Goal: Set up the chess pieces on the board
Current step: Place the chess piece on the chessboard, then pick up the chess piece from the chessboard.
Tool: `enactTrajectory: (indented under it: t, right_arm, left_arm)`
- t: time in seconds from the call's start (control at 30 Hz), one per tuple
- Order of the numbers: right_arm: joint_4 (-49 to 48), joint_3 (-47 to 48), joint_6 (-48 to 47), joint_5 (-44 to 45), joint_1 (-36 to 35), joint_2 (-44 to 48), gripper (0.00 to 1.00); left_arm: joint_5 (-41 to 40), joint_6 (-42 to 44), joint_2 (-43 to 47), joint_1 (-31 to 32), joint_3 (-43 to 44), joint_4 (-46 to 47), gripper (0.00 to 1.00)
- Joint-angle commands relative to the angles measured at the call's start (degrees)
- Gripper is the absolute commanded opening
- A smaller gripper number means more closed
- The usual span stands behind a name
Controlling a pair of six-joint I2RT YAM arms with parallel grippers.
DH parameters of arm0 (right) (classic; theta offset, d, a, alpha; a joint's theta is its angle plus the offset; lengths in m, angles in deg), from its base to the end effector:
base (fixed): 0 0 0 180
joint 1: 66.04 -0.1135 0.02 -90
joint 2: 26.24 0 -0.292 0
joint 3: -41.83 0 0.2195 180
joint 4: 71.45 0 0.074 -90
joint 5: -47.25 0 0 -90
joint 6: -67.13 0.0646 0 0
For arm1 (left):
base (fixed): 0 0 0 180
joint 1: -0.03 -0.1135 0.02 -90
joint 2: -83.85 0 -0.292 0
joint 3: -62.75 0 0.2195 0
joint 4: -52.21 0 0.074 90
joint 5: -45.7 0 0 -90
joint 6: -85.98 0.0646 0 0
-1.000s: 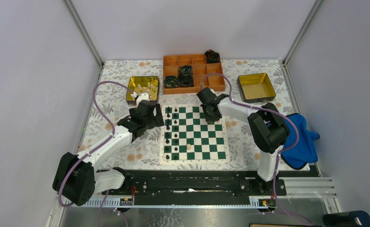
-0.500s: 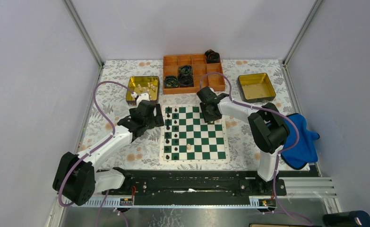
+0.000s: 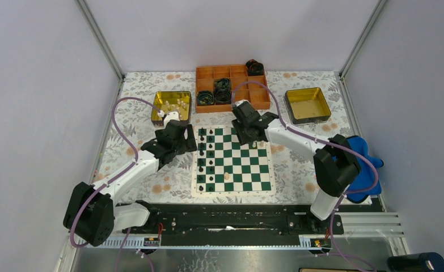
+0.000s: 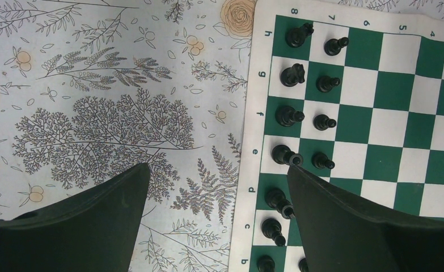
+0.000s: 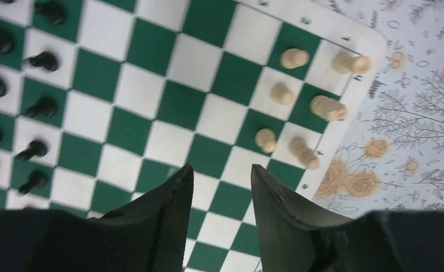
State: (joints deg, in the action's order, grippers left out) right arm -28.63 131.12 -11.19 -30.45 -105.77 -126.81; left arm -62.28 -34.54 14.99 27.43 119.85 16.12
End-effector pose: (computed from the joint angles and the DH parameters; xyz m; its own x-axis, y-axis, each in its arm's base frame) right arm 0.2928 0.2254 0.2465 -0.7171 -0.3388 -0.6092 -0.3914 0.9189 -0.0503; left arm 0.2049 -0.0838 0.2407 -0.6959 -0.1833 -0.6943 -0.1156 0.9829 -0.1436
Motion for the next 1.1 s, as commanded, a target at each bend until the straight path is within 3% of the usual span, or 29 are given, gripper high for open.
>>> enactTrajectory:
  t: [0.0, 0.53, 1.07]
  right_arm:
    - [1.31, -0.26, -1.39, -2.13, -5.54, 5.29, 0.49]
    - [-1.59, -5.40, 1.86, -6.30, -18.53, 6.13, 0.53]
    - [-2.68, -6.68, 4.36, -6.08, -22.15, 3.82, 0.53]
  left_arm:
    - [-1.30, 0.47, 0.21, 0.55, 0.98, 1.51, 0.99]
    - [-1.09, 0.33, 0.54, 0.63, 0.88, 1.28, 0.99]
    - [-1.01, 0.33, 0.78, 0.99, 1.01, 1.29, 0.99]
